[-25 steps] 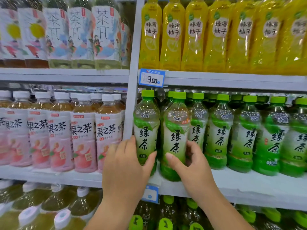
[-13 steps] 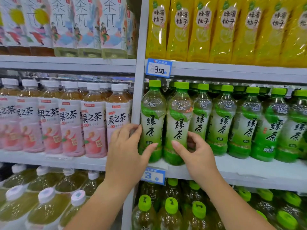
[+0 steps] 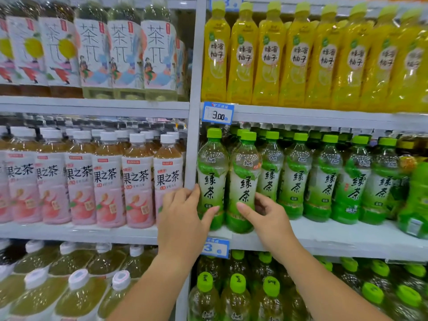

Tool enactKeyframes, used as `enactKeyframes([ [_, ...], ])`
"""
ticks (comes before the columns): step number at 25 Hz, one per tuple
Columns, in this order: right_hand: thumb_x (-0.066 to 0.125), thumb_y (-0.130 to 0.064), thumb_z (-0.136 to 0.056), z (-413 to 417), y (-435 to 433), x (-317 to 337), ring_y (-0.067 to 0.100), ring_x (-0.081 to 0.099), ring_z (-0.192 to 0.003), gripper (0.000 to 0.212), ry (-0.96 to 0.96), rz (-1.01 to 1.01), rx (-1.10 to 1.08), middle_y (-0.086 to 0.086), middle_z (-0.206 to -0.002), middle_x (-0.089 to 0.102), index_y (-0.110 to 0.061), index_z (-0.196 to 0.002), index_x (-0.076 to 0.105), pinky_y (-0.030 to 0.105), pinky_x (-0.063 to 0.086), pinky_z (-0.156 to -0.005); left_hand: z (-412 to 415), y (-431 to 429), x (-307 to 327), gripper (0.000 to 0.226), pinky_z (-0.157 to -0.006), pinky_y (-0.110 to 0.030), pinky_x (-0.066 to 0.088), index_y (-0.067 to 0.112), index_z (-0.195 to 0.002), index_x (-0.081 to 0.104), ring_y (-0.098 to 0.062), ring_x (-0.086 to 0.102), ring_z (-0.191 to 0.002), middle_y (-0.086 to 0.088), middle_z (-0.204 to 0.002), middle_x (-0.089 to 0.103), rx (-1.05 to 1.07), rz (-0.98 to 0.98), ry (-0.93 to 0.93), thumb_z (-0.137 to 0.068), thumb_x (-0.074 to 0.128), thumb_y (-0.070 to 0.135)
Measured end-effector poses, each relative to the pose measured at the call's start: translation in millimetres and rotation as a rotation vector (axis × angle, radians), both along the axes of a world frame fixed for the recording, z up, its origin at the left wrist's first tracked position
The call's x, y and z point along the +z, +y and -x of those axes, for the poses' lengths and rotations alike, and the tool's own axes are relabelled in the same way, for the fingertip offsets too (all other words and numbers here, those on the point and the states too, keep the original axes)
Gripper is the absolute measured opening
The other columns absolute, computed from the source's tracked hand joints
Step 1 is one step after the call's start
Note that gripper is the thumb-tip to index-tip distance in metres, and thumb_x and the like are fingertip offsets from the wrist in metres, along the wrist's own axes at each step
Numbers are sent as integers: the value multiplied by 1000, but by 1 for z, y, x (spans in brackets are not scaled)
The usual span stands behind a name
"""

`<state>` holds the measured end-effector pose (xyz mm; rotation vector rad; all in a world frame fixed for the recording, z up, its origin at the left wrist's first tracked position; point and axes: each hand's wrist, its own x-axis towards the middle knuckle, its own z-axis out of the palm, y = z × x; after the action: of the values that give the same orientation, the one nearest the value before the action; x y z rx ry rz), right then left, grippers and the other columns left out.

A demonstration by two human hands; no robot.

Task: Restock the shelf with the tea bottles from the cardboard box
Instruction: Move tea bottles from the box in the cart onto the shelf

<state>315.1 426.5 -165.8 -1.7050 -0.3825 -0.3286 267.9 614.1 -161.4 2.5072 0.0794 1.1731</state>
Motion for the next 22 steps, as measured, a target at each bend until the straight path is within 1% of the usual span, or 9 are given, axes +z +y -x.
enactKeyframes([
  [2,78,-37,-80,1,1,0,-1,68,-102,45,5,-9,-2,-18,-107,74,-25,-121,67,32,56,-94,2,-2,1,73,-94,-33,43,14,-142,55,-20,43,-116,1,-118,62,-2,19,20,-87,56,63],
  [4,79,-37,-80,5,2,1,-5,67,-100,46,4,-13,-21,-20,-106,73,-24,-123,67,29,55,-93,4,-2,1,74,-96,-32,42,15,-144,52,-20,41,-117,1,-119,62,-16,39,28,-88,57,62],
  [8,78,-34,-81,9,3,4,-8,67,-95,31,43,1,-34,-23,-101,73,-36,-110,65,24,55,-90,8,-4,6,75,-101,-32,38,16,-147,47,-18,38,-123,2,-126,60,-24,70,57,-89,55,63],
  [11,76,-36,-83,12,3,7,-9,65,-95,30,57,23,-33,-26,-101,69,-39,-109,61,19,53,-89,11,-6,10,75,-103,-33,37,18,-149,44,-18,36,-126,3,-131,59,-29,90,79,-90,54,63],
  [13,74,-43,-84,14,3,9,-6,61,-105,39,72,63,-31,-25,-111,65,-37,-120,58,21,50,-93,14,-6,12,74,-105,-36,39,21,-150,43,-18,36,-128,4,-132,57,-33,123,105,-90,54,62],
  [15,69,-53,-84,13,4,9,7,54,-124,64,89,115,-54,-15,-132,60,-27,-140,51,35,45,-107,15,-7,12,71,-105,-40,41,24,-151,41,-18,39,-129,2,-135,55,-51,179,130,-91,55,60],
  [17,63,-60,-85,16,4,9,12,48,-133,76,105,175,-83,-10,-144,52,-24,-148,42,42,40,-112,19,-11,12,68,-101,-37,45,26,-152,38,-17,46,-125,1,-136,51,-122,302,155,-93,56,54],
  [20,56,-60,-89,21,3,9,12,46,-134,73,120,233,-98,-8,-148,48,-23,-149,39,39,39,-112,24,-17,12,65,-95,-26,37,24,-153,37,-15,46,-125,2,-138,46,-219,446,168,-95,58,44],
  [22,55,-54,-93,24,0,8,13,46,-134,68,120,257,-95,-6,-148,48,-21,-150,38,34,38,-110,26,-17,12,63,-101,-27,36,22,-153,38,-14,44,-129,2,-140,46,-244,477,182,-96,58,42],
])
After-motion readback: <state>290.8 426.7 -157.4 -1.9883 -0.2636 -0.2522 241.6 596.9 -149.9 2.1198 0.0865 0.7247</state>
